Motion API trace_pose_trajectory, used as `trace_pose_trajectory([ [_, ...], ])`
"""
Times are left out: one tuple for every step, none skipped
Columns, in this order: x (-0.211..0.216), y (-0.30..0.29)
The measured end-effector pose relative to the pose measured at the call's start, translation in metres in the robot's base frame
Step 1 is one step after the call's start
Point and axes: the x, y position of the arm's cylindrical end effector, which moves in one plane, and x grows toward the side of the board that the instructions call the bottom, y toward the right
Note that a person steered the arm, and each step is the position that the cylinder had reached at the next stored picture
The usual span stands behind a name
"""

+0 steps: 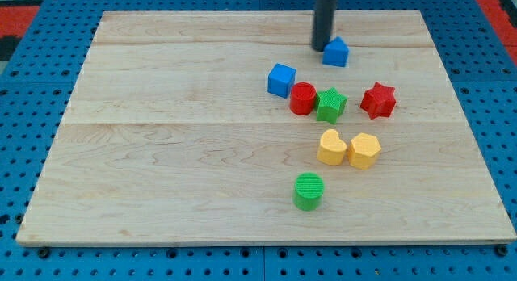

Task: Slide the blue triangle to the top right

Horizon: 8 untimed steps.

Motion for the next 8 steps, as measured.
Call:
trace_pose_trajectory([
  [-0.002, -0.031],
  [0.018, -0.070],
  [0.035, -0.027],
  [-0.026, 0.047],
  [-0.037, 0.040],
  [0.008, 0.020],
  [0.030, 0.020],
  [0.030, 0.075],
])
